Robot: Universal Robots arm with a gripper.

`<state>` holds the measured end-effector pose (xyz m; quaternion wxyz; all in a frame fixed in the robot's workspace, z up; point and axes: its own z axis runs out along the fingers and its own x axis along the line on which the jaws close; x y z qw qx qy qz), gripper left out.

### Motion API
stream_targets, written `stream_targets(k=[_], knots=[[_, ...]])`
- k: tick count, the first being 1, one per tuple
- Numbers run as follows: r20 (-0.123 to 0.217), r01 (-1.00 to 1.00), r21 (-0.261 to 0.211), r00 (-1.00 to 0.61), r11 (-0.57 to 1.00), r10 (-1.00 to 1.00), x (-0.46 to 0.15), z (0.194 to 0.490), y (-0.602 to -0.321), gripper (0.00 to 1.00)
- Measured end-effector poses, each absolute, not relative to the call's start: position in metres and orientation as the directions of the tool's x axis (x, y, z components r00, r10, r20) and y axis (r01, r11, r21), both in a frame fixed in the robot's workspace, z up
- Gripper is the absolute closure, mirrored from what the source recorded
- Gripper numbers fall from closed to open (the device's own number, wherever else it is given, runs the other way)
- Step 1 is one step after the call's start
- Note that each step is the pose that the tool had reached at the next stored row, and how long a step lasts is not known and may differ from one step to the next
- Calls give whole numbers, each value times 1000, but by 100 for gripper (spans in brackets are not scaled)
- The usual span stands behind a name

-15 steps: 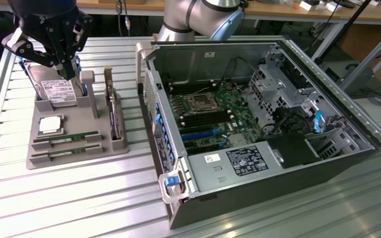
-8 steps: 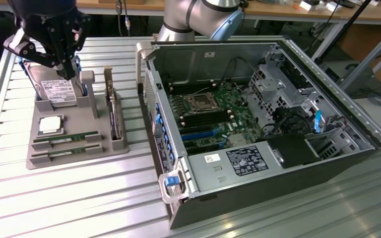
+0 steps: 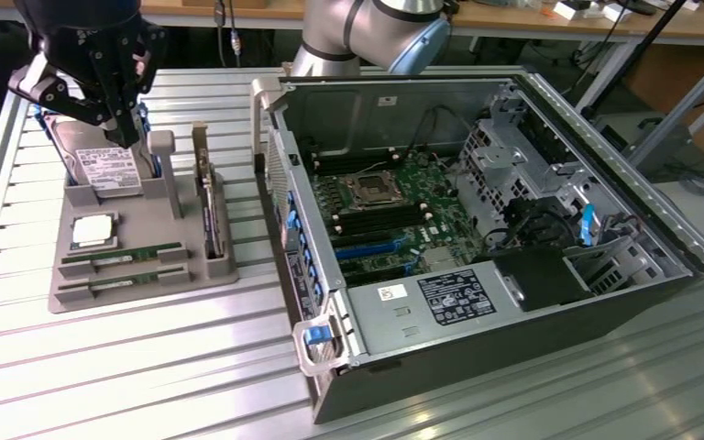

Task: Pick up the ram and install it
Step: 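Pick up the ram and move it above insertion slot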

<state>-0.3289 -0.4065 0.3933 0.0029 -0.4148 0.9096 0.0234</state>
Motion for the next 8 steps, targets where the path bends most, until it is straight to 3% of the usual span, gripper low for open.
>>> stream_targets(k=[8], knots=[[-25, -785, 40, -619, 618, -785, -329, 393, -406, 90]])
